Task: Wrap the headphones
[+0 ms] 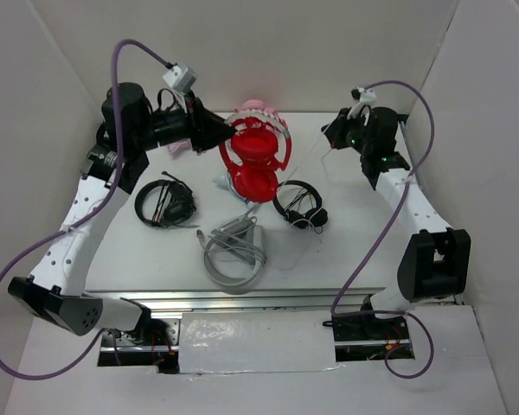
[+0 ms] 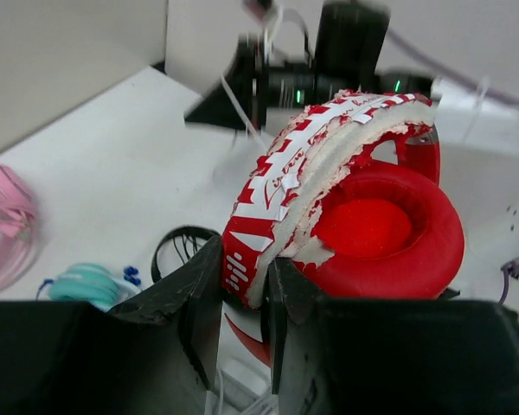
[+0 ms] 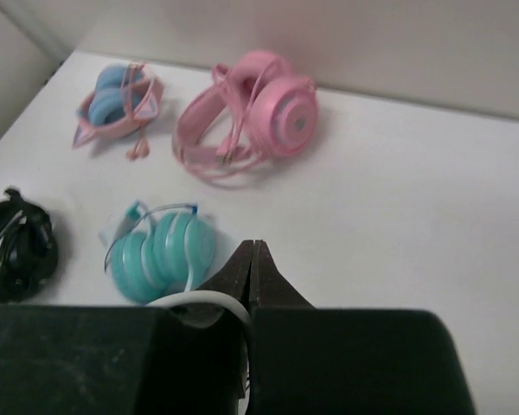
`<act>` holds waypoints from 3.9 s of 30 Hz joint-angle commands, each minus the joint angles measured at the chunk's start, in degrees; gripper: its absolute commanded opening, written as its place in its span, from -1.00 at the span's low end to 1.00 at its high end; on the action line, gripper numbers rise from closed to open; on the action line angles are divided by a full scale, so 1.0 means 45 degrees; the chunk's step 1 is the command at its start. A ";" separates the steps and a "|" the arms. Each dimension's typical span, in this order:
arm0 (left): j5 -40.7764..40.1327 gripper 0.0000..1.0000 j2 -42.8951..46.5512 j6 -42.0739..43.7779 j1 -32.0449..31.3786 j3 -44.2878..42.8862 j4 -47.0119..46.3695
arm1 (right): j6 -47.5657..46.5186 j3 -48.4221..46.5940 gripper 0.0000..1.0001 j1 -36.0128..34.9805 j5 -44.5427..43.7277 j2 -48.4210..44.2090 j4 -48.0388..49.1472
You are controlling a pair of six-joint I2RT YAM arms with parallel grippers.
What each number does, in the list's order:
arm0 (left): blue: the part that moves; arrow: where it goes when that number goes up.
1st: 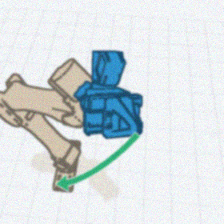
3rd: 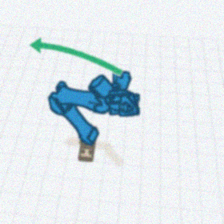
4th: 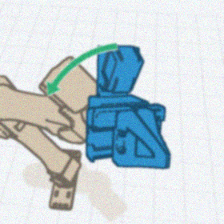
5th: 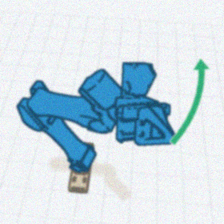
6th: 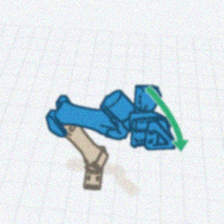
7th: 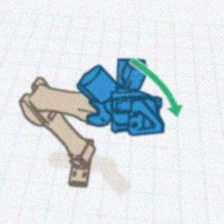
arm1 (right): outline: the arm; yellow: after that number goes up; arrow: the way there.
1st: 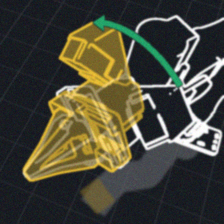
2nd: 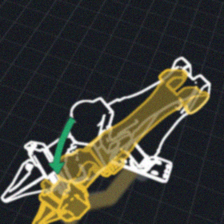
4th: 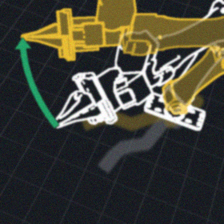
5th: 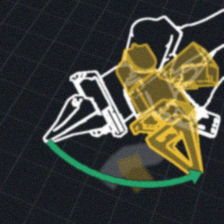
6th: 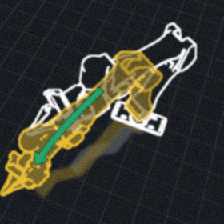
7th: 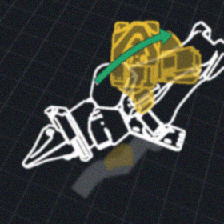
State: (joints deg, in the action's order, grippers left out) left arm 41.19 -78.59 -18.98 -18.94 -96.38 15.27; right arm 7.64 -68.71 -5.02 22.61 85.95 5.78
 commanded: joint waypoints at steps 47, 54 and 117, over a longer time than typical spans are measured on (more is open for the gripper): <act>-0.7276 -1.00 -0.3297 0.1740 -0.4327 0.3197 0.0728 | -0.3006 -1.0653 -1.00 -0.3941 -0.5861 0.2057 -1.1578; -0.9073 -1.00 -0.4448 -0.0369 -0.3721 0.1129 0.1195 | -0.2850 -0.9948 -1.00 -0.6068 -0.6840 0.0276 -1.2026; -0.1518 -1.00 -0.0896 -0.5118 -0.0264 -0.2331 -0.0425 | -0.1171 0.9254 0.04 -0.5820 -0.2701 -0.4260 0.6469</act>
State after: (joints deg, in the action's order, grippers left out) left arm 31.05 -85.93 -41.80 -20.38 -102.35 15.64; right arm 3.29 -26.57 -32.23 5.43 64.42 27.90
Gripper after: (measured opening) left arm 0.336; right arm 0.515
